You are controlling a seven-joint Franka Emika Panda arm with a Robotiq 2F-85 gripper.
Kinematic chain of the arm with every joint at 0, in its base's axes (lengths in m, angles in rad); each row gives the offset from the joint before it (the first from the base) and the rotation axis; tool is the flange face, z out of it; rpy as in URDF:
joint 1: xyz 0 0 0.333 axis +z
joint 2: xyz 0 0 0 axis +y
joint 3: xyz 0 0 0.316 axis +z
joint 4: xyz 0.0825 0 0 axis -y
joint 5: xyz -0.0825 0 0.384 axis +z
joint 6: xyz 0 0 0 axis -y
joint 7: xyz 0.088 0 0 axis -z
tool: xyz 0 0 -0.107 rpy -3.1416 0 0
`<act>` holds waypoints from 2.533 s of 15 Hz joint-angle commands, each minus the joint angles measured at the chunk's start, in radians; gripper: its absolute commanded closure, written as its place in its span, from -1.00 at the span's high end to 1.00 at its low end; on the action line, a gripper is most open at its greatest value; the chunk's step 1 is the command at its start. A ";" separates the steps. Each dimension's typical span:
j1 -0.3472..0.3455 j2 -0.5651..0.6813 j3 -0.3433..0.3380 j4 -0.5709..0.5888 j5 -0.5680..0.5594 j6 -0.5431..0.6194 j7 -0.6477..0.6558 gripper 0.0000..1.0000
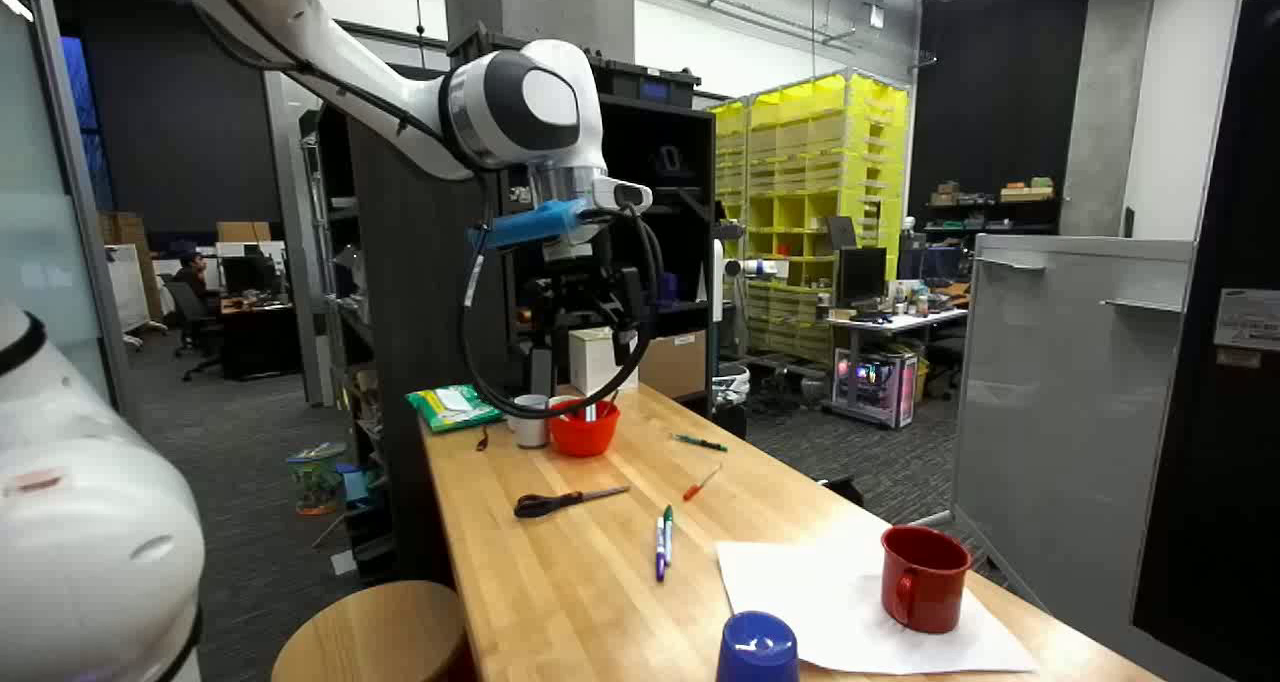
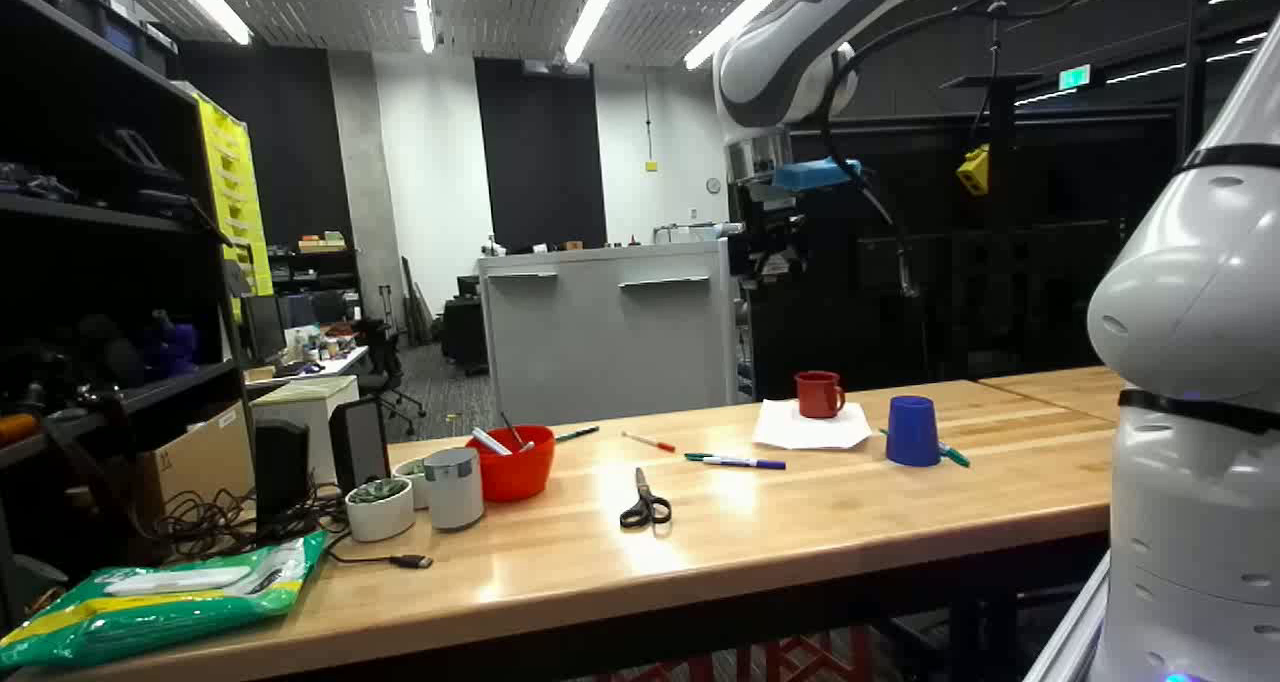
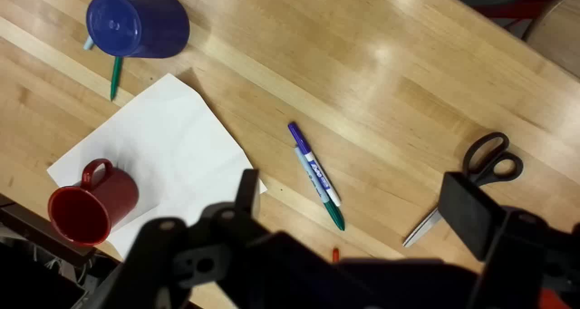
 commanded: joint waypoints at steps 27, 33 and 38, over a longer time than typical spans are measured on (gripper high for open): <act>-0.203 0.019 -0.207 -0.131 -0.081 0.165 0.019 1.00; -0.246 0.068 -0.258 -0.195 -0.080 0.314 0.008 1.00; -0.262 0.094 -0.274 -0.210 -0.073 0.346 -0.002 1.00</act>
